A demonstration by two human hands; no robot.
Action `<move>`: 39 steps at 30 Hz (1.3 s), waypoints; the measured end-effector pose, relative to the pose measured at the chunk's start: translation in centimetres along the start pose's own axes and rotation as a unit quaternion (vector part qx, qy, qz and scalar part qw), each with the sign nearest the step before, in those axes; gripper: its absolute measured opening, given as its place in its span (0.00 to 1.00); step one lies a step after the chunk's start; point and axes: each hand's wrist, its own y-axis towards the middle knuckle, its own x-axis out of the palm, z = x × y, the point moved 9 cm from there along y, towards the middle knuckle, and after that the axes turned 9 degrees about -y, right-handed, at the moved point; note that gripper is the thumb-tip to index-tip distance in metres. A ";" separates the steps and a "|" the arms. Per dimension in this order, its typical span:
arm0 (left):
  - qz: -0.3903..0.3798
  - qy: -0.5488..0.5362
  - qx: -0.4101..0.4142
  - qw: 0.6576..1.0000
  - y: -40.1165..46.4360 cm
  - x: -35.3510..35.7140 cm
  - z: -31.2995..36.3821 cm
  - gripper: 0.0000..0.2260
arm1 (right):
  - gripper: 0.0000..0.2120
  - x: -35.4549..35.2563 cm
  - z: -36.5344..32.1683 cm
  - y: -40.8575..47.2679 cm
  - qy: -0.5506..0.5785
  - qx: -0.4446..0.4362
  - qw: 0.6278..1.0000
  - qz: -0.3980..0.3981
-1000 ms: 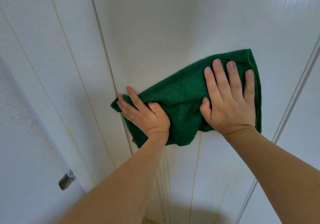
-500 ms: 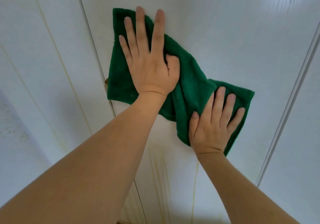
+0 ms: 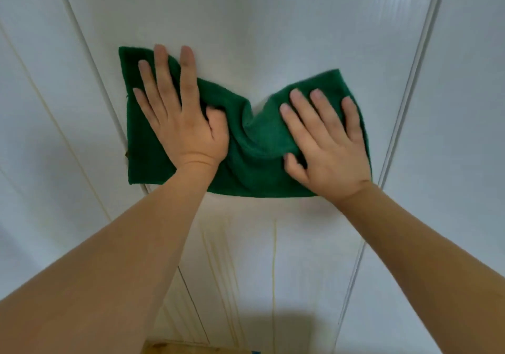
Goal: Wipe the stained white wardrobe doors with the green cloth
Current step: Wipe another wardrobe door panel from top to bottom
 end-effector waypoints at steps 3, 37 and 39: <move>0.025 -0.013 -0.122 0.992 -4.5 0.3 -2.0 0.32 | 0.32 -1.7 5.2 3.2 -0.039 0.040 0.998 0.031; -0.092 -0.078 -0.035 0.992 -6.3 1.8 1.8 0.30 | 0.33 2.1 -1.6 -9.2 0.021 0.195 0.974 -0.113; -0.128 -0.094 -0.023 0.987 -6.5 1.7 1.3 0.30 | 0.33 2.0 -2.1 -8.5 0.025 0.207 0.971 -0.118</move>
